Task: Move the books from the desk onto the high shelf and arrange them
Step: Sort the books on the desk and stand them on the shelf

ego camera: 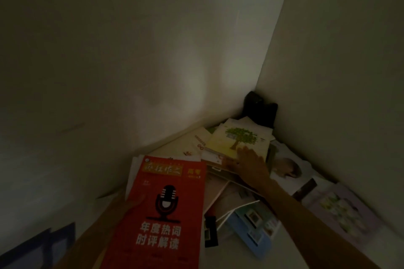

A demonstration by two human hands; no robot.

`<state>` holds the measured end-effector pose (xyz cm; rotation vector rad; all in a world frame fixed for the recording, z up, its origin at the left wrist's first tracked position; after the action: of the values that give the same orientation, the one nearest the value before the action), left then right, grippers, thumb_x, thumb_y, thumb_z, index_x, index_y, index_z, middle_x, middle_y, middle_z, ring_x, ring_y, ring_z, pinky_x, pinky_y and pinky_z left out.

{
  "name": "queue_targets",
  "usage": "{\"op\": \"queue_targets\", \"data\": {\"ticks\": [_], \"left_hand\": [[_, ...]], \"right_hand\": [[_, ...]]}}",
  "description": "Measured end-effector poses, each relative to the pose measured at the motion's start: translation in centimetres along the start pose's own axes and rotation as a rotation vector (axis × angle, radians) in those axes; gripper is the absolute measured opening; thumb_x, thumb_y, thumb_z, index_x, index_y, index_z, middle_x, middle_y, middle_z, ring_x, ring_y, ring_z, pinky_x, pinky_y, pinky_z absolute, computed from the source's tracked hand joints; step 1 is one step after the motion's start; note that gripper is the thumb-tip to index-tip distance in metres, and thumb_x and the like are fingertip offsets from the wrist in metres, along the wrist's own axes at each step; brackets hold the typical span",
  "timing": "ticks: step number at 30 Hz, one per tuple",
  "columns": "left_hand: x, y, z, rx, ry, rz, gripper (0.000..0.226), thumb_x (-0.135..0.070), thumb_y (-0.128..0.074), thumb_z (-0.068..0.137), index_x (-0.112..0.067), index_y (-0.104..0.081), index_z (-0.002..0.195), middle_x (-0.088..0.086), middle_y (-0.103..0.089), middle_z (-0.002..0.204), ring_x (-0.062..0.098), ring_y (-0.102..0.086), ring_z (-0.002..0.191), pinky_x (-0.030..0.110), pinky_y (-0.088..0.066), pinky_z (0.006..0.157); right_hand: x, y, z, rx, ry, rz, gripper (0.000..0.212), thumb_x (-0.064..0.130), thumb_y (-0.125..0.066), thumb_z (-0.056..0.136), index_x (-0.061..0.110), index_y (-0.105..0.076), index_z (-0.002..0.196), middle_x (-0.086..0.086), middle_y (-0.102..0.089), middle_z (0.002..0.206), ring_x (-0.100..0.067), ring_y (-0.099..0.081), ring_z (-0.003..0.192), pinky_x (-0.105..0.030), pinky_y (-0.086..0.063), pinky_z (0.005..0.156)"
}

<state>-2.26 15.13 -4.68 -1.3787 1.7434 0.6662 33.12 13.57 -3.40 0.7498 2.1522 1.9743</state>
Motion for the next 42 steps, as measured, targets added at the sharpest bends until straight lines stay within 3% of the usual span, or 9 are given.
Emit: {"op": "queue_targets", "data": {"ticks": [4,8,11,19,26,30,35,39,42], "left_hand": [[0.4,-0.2,0.3,0.009,0.029,-0.003,0.052,-0.024,-0.076,0.073,-0.012,-0.059,0.120,0.021,-0.068,0.106,0.041,-0.066,0.092,0.053,-0.054,0.076],[0.1,-0.5,-0.1,0.038,-0.005,0.008,0.057,-0.034,-0.080,0.070,-0.011,-0.060,0.118,0.020,-0.068,0.107,0.041,-0.065,0.095,0.058,-0.051,0.083],[0.0,-0.8,-0.6,0.043,-0.050,-0.007,0.034,-0.027,-0.067,0.084,-0.013,-0.060,0.114,0.018,-0.068,0.102,0.036,-0.066,0.089,0.045,-0.056,0.070],[2.1,-0.9,-3.2,0.039,-0.017,-0.194,0.022,-0.022,-0.055,0.092,-0.016,-0.060,0.112,0.013,-0.073,0.088,0.028,-0.071,0.073,0.038,-0.057,0.054],[1.9,-1.7,-5.5,0.058,-0.054,-0.310,0.029,-0.036,-0.039,0.097,-0.019,-0.062,0.103,0.007,-0.070,0.095,0.018,-0.071,0.074,0.031,-0.056,0.053],[2.3,-2.2,-6.3,0.000,0.023,-0.285,0.035,-0.045,-0.054,0.088,-0.017,-0.061,0.107,0.008,-0.067,0.100,0.023,-0.065,0.088,0.033,-0.055,0.062],[2.9,-1.3,-5.9,-0.053,-0.019,-0.285,0.038,-0.006,-0.063,0.085,-0.003,-0.054,0.122,0.019,-0.061,0.118,0.027,-0.064,0.086,0.032,-0.056,0.054],[2.3,-1.3,-5.5,-0.085,-0.044,-0.204,0.039,-0.001,-0.063,0.084,-0.003,-0.053,0.121,0.016,-0.063,0.107,0.022,-0.061,0.078,0.032,-0.049,0.058],[2.4,-1.4,-5.1,-0.072,-0.053,-0.203,0.036,0.002,-0.061,0.084,-0.002,-0.053,0.119,0.017,-0.063,0.107,0.024,-0.062,0.081,0.033,-0.051,0.058]], "right_hand": [[-0.3,-1.3,-3.6,-0.133,0.010,-0.008,0.084,0.076,-0.028,0.075,0.010,-0.051,0.121,-0.011,-0.052,0.126,-0.031,-0.050,0.115,-0.045,-0.042,0.091],[1.2,-1.9,-8.2,-0.334,0.082,-0.129,0.062,0.028,-0.089,0.051,0.010,-0.059,0.102,-0.009,-0.062,0.088,-0.029,-0.060,0.072,-0.039,-0.052,0.056],[1.2,-0.4,-10.5,-0.402,0.125,-0.148,0.051,0.009,-0.081,0.061,0.014,-0.064,0.109,-0.009,-0.063,0.094,-0.030,-0.061,0.075,-0.037,-0.051,0.050],[3.3,9.2,-18.5,-0.836,-0.142,1.059,0.025,0.019,-0.048,0.097,0.000,-0.056,0.111,-0.001,-0.057,0.085,-0.007,-0.055,0.073,-0.024,-0.046,0.066],[9.6,-0.4,-21.5,-0.163,-0.406,1.972,0.052,-0.004,-0.055,0.089,0.017,-0.040,0.133,-0.004,-0.059,0.118,-0.023,-0.061,0.101,-0.039,-0.056,0.077],[12.2,-6.0,-23.8,0.225,-0.550,1.820,0.039,-0.005,-0.054,0.089,0.010,-0.046,0.123,-0.015,-0.058,0.123,-0.031,-0.061,0.098,-0.049,-0.053,0.082],[11.6,-2.0,-25.9,0.798,-0.188,1.064,0.028,0.031,-0.045,0.099,0.006,-0.057,0.101,-0.004,-0.071,0.074,-0.016,-0.066,0.056,-0.024,-0.051,0.047],[5.9,2.4,-18.5,0.067,-0.129,0.760,0.036,0.022,-0.045,0.098,0.007,-0.059,0.069,-0.014,-0.063,0.063,-0.017,-0.056,0.051,-0.024,-0.043,0.049],[3.1,3.4,-12.6,-0.260,-0.093,0.408,0.024,0.024,-0.047,0.096,0.005,-0.059,0.103,-0.018,-0.063,0.101,-0.030,-0.060,0.093,-0.037,-0.046,0.080]]}}
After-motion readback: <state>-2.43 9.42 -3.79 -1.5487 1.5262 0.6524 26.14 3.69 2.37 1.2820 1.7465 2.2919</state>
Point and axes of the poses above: each hand's wrist, its own z-axis towards the middle knuckle, its own y-axis out of the back of the hand, x = y × z, the point moved 5 cm from there along z, towards the middle knuckle
